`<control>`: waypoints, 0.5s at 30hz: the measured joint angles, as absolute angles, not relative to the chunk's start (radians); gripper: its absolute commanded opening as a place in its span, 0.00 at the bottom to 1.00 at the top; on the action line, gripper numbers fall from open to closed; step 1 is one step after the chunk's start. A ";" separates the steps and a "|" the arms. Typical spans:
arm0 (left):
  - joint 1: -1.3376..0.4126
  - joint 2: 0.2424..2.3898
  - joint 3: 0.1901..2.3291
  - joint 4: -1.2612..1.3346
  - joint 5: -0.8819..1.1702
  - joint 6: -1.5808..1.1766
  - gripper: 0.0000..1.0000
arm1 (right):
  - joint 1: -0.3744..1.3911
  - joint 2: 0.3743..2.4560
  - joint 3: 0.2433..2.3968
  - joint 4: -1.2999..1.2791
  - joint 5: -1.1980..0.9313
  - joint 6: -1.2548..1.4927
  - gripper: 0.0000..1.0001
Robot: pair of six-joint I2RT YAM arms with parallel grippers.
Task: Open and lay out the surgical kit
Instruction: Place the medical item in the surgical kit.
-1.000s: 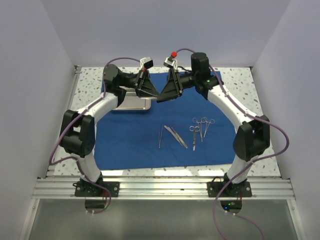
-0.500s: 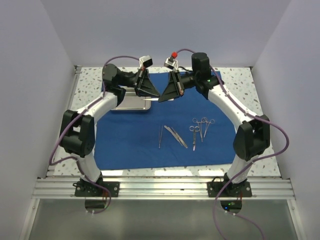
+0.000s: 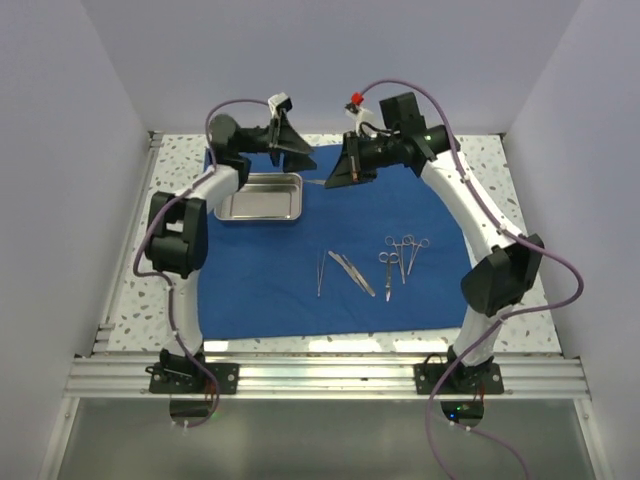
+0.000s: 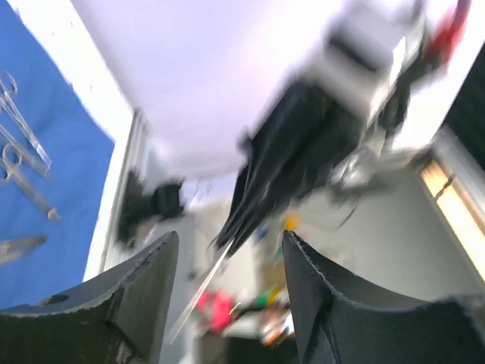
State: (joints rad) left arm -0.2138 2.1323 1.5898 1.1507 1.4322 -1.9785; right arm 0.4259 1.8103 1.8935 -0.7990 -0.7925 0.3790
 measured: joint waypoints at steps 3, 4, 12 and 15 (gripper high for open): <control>-0.190 2.218 1.846 0.535 1.314 -1.718 0.62 | 0.472 1.848 2.032 -0.983 -0.484 0.287 0.00; -0.184 2.270 2.003 0.289 1.250 -1.605 0.62 | 0.493 1.860 2.061 -1.029 -0.398 0.268 0.00; -0.144 2.297 2.247 -0.663 0.756 -0.963 0.62 | 0.622 1.886 2.080 -1.262 0.037 0.244 0.00; -0.141 2.276 2.219 -0.839 0.593 -0.805 0.61 | 0.683 1.886 2.013 -1.272 0.097 0.275 0.00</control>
